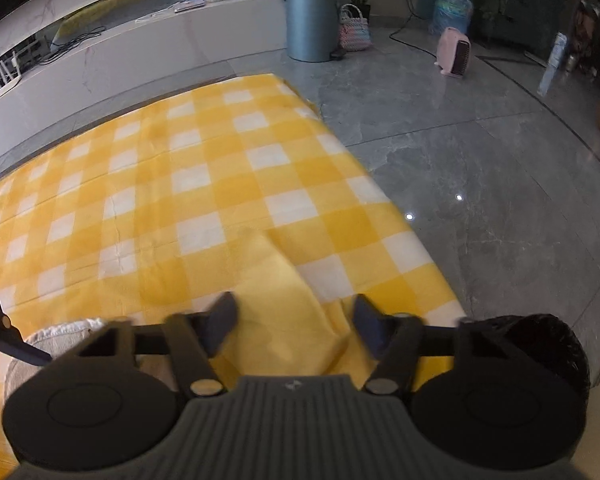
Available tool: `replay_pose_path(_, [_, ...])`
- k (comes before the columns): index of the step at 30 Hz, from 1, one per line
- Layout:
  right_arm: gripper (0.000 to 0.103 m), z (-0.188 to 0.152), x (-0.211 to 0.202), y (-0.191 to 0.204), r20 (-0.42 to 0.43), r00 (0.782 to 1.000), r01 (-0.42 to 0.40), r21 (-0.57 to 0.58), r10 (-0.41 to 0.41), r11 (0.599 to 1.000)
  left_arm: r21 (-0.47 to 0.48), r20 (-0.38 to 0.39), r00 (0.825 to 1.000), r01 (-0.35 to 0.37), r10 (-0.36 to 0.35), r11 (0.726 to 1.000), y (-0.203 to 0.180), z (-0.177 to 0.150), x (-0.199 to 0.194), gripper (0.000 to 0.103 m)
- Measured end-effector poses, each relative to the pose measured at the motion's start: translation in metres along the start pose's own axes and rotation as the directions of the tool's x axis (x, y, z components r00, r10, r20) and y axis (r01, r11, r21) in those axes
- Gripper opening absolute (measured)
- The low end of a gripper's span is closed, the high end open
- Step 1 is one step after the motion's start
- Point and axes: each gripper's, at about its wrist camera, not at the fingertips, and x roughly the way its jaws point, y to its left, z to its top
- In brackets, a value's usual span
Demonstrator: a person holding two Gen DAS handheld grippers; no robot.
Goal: Organize soft objects
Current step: 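Grasp the white terry bib with the left gripper while the right holds the yellow cloth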
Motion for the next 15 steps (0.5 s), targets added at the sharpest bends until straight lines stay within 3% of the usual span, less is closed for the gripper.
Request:
replay_pose_path(2, [0.027,0.001,-0.003,-0.005,-0.009,1.000,0.000,0.020,0.000,1.000,-0.062,-0.024,1.000,0.001,-0.002,0.998,0.001,0.004,0.000,0.103])
replay_pose_path(4, [0.024,0.000,-0.005,-0.010,-0.010,1.000,-0.005,0.031,0.006,1.000,-0.119,-0.040,0.999,0.005,-0.009,0.993,0.004,0.008,0.001,0.103])
replay_pose_path(11, [0.012,-0.001,-0.009,-0.017,-0.020,0.999,-0.034,0.069,0.036,0.997,-0.154,-0.003,1.000,0.012,-0.013,0.988,-0.002,0.009,-0.005,0.101])
replay_pose_path(14, [0.004,-0.001,-0.011,-0.021,-0.024,0.998,-0.063,0.092,0.066,0.994,-0.168,0.017,1.000,0.007,-0.004,0.986,-0.012,0.006,-0.013,0.082])
replay_pose_path(15, [0.003,-0.001,-0.013,-0.022,-0.024,0.997,-0.073,0.091,0.075,0.993,-0.160,0.037,0.999,0.001,0.004,0.987,-0.017,0.001,-0.021,0.062])
